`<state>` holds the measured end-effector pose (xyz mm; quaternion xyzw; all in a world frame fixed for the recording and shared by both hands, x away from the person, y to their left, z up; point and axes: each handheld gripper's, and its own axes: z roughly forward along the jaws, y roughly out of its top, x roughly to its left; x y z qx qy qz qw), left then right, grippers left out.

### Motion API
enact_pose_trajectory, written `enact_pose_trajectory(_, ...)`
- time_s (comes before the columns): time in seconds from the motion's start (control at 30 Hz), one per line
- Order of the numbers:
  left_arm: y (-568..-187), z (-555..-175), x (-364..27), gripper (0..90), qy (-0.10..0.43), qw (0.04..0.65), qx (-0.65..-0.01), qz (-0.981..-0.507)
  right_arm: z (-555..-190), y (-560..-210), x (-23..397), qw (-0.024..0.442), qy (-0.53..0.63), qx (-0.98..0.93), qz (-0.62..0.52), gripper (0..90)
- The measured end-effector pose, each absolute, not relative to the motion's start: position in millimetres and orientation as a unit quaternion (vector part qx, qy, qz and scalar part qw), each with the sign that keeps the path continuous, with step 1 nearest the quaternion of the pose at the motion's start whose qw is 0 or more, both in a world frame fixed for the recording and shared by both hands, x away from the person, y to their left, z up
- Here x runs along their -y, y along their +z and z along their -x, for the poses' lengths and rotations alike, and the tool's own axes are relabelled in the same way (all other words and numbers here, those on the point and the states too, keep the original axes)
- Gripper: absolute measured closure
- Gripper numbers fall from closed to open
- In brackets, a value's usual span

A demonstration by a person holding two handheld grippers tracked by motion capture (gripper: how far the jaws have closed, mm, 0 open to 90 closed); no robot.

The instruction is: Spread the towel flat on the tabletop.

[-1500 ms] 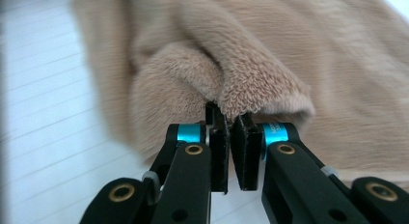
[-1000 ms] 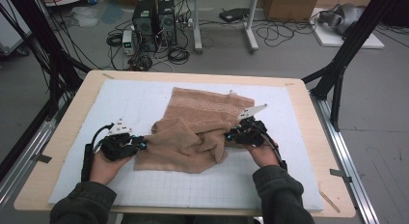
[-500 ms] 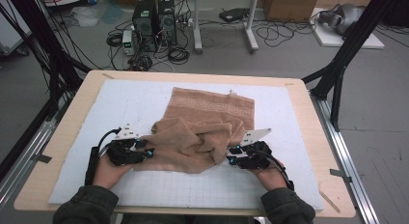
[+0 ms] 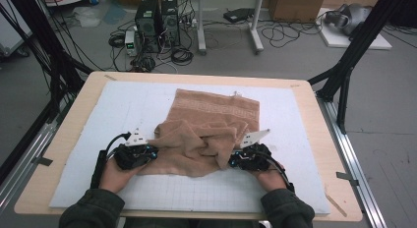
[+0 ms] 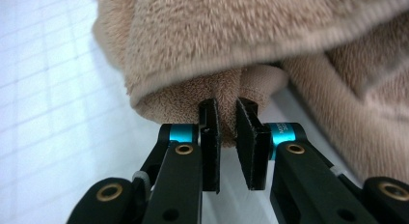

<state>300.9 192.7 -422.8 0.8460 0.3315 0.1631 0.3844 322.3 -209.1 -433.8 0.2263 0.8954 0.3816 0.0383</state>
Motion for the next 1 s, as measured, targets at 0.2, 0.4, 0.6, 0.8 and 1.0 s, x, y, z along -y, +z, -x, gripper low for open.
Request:
enact_pose_trajectory(0.2,-411.9,-272.8,-194.8,86.1,0.15,0.426,-0.323,-0.832,-292.2,-429.1,232.0,0.017,0.4,-0.885,-0.236,80.8)
enact_pose_trajectory(0.4,-410.6,-248.6,-194.7,85.6,0.132,0.432,-0.312,-0.836,-259.1,-426.4,237.6,-0.001,0.39,-0.892,-0.228,76.0)
enact_pose_trajectory(0.6,-400.3,-255.8,-201.8,64.1,0.122,0.452,-0.324,-0.822,-250.9,-404.1,246.3,0.047,0.406,-0.886,-0.219,61.8)
enact_pose_trajectory(0.8,-416.7,-275.8,-187.1,55.3,0.113,0.413,-0.328,-0.842,-258.7,-388.9,215.9,0.07,0.414,-0.891,-0.172,54.7)
enact_pose_trajectory(1.0,-437.8,-286.8,-174.7,69.7,0.118,0.369,-0.31,-0.869,-279.8,-414.8,182.5,0.053,0.382,-0.907,-0.167,64.0)
